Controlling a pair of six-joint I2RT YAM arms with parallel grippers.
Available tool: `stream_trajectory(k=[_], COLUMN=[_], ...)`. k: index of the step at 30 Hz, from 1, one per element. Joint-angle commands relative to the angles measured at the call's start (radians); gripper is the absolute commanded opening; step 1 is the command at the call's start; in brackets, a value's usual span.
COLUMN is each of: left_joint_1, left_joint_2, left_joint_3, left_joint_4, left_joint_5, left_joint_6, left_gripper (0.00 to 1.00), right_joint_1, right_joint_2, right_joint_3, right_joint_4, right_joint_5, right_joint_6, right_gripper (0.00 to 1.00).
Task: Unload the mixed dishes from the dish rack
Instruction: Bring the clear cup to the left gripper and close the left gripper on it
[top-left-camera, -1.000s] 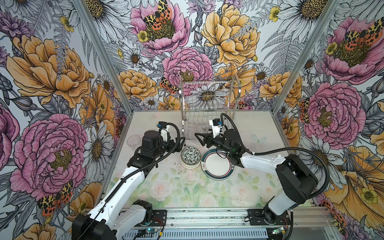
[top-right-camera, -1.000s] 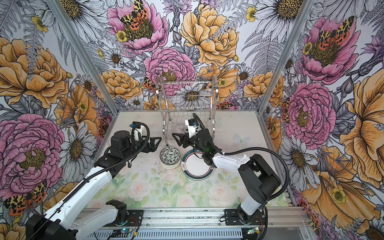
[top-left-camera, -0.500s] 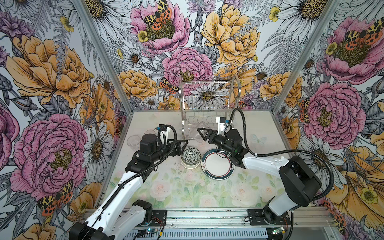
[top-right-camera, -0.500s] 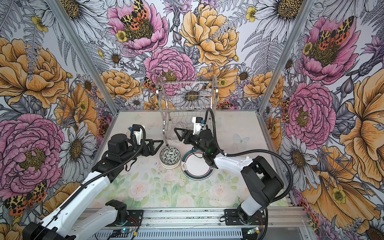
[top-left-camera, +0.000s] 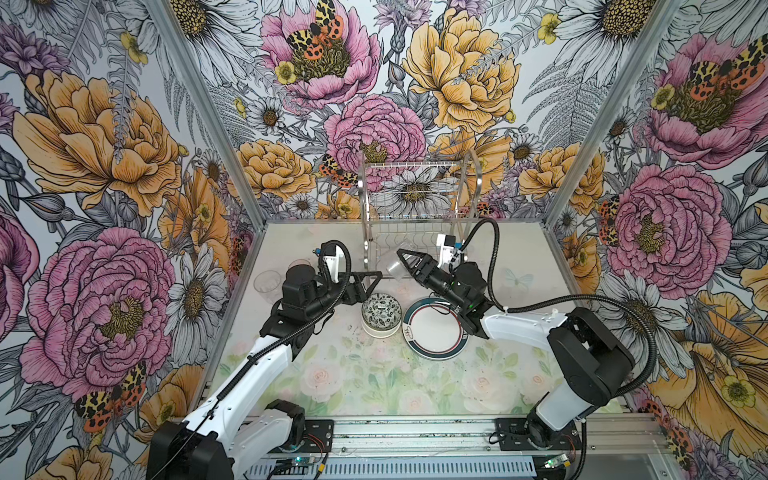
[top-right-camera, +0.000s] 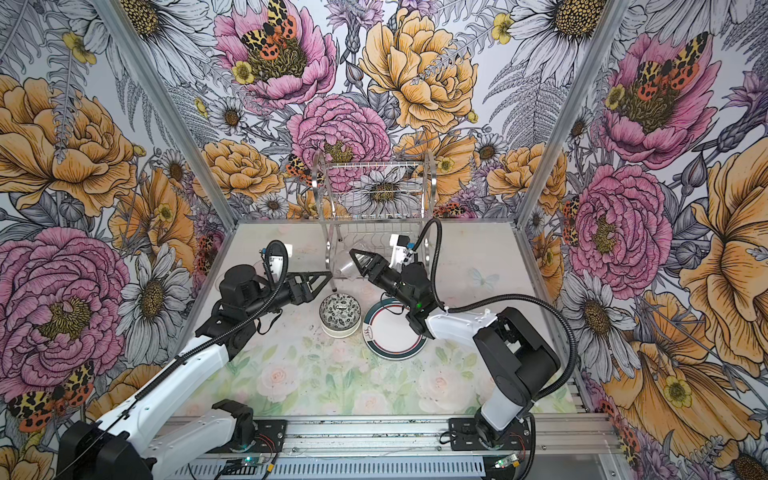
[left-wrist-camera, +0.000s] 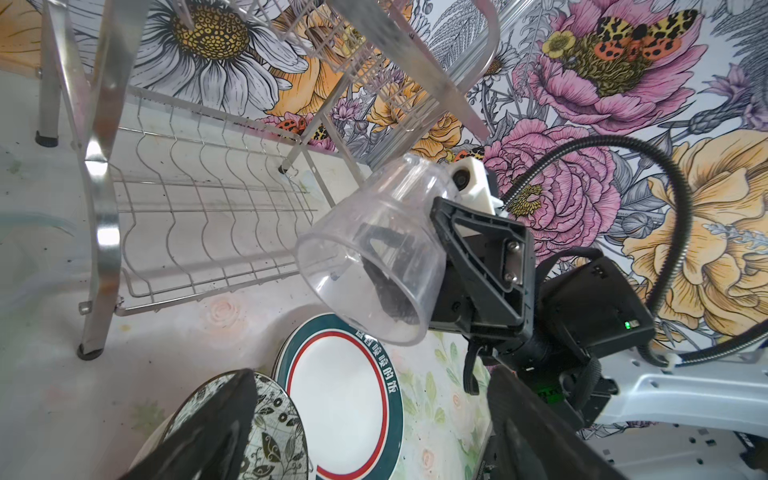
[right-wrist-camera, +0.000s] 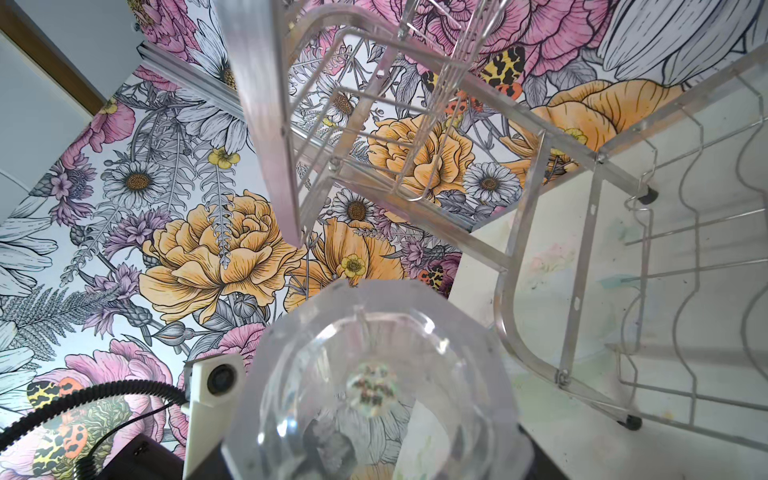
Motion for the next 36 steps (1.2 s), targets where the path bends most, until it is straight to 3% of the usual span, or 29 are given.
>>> stream_trajectory(k=[1,26,31,36], left_joint_1=[-0.018,-0.107,-0.11,-0.111], left_joint_2=[0.03,0.23,0.264,0.275], left_joint_3=[0.009,0.088,0.104,0.109], left_joint_4=[0.091,0.269,0.307,0.306], left_joint_5=[0.058,0.052,0.062,0.071], left_joint_6=[-0.058,-0.176,-0.198,-0.198], left_gripper=[0.87,0.69,0.61,0.47], right_joint_1=[0.003,0.003,0.003,0.003], right_joint_2=[0.009,0.085,0.113,0.117], right_joint_3=[-0.005,-0.036,-0.037,-0.039], right_joint_4=[0.101,0.265,0.306,0.31], right_joint_5=[-0.007,-0.012,-0.019,-0.016], right_joint_6=[0.039,0.138,0.17,0.175], right_gripper=[0.0,0.0,0.0,0.0])
